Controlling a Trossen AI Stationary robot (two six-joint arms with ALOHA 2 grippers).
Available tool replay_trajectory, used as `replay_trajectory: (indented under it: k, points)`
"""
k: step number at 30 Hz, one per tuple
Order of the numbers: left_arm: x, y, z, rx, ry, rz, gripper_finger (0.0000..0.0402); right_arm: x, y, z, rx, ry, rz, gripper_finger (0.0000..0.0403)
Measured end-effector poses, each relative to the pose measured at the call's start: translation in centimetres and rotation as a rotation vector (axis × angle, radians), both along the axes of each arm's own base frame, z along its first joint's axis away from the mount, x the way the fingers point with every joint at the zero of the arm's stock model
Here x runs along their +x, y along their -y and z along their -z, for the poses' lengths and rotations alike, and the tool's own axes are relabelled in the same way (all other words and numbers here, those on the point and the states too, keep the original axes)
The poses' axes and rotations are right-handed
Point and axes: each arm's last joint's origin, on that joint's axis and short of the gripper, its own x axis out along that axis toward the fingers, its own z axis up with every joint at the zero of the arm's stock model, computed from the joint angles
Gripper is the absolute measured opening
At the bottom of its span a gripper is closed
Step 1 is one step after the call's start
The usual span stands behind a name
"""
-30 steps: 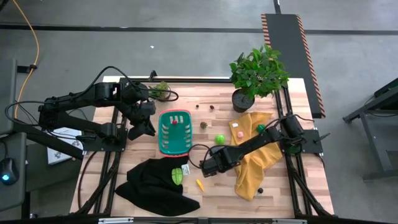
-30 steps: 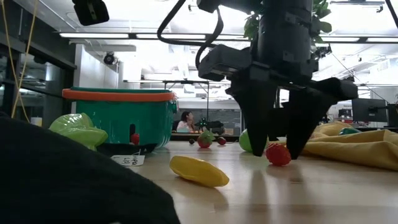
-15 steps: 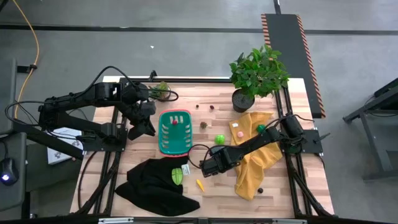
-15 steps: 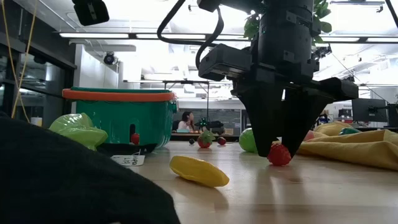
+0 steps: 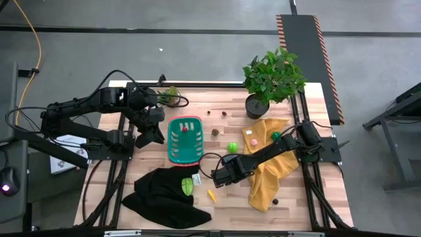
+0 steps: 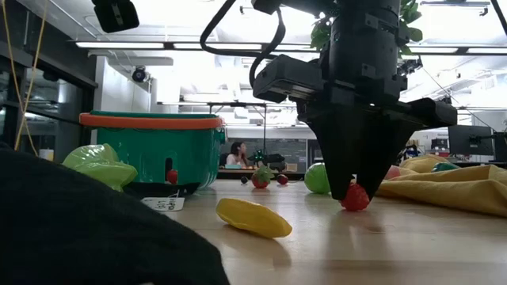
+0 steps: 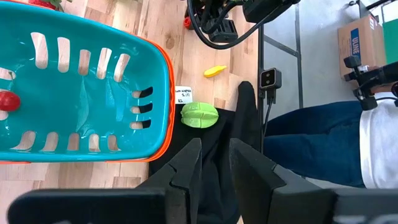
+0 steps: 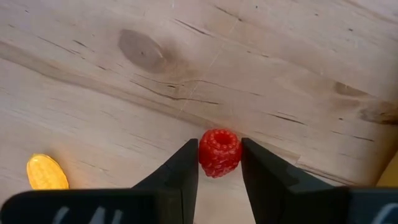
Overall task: Pick and placing Produce into tupperware
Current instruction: Put the red raspberry in the green basket
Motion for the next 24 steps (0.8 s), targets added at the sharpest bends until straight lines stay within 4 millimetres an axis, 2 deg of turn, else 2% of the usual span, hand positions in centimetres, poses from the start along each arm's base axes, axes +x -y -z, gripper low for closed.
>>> replay_trajectory:
  k: [7,13,24]
  points:
    - [0.0,0.0,0.0,0.000,0.000,0.000,0.0074,0.4,-0.1,-0.2,0.006,0.046,-0.026,0.0097]
    - [0.0,0.0,0.0,0.000,0.000,0.000,0.0074,1.0,-0.2,-1.2,0.027,0.103,-0.076,0.0097]
    - [0.0,0.0,0.0,0.000,0.001,0.000,0.0074,3.4,-0.6,-5.4,0.002,0.270,-0.212,0.0097]
